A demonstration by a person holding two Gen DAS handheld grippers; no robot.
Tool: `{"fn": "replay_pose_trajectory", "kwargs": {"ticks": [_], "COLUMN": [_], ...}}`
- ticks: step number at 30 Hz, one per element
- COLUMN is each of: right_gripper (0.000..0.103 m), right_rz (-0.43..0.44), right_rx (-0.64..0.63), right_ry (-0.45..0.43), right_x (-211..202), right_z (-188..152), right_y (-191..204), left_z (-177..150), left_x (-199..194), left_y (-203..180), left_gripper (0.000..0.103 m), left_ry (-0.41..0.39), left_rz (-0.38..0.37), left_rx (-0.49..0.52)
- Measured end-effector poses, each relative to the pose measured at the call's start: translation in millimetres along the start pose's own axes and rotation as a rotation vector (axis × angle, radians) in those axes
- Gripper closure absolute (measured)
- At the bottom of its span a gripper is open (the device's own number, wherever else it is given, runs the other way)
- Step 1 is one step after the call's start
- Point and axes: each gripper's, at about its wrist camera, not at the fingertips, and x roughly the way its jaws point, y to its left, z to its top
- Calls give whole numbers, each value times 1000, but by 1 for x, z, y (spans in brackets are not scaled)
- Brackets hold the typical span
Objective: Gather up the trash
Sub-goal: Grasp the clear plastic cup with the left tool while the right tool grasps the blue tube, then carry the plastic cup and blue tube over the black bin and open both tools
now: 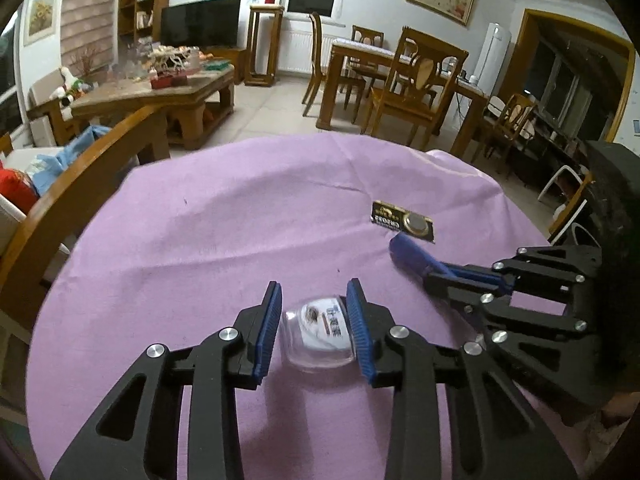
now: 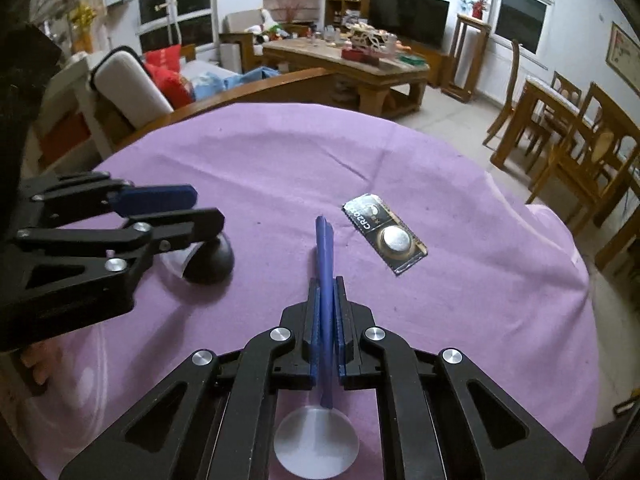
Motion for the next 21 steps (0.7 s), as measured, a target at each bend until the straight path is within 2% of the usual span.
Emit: {"fn": "replay_pose_trajectory", "kwargs": {"ticks": [2,3,4,6,12,13,15,18,21], "right_gripper": [96,96,96,96,96,96,96,96,96], "right_rz": [24,27,35,73,128,132,133,131,122], "right_rx": [20,36,49,90,141,142,141,148,157], "right_ry": [-41,-65,-85,-126,-154,-156,-165,-182,-206], "right_x": [-13,-21,-27,-44,-75,-78,-85,-95,-102], "right_z": [-5,-7,-9,-15,-34,-36,-39,-43,-45], "right_y": [-7,-10,-13,-22,-38,-39,-41,-44,-45], "left_z": [-1,-2,-3,-6,-8,-8,-8,-10,-11], "left_x": [-4,-7,-9,-10,0,1,5,7,6], "left_y": [1,0,-2,-7,-22,-21,-20,-32,-32], "left_gripper": [67,61,45,26,29,40,48,49,49], "left_ry": [-7,-12,-21,-28,12,20,42,54,53], "left_rz": [-27,-42,-54,-28,-20,-14,14,85,113], "left_rx": [-12,-12,-10,12,82,77,78,149,173]}}
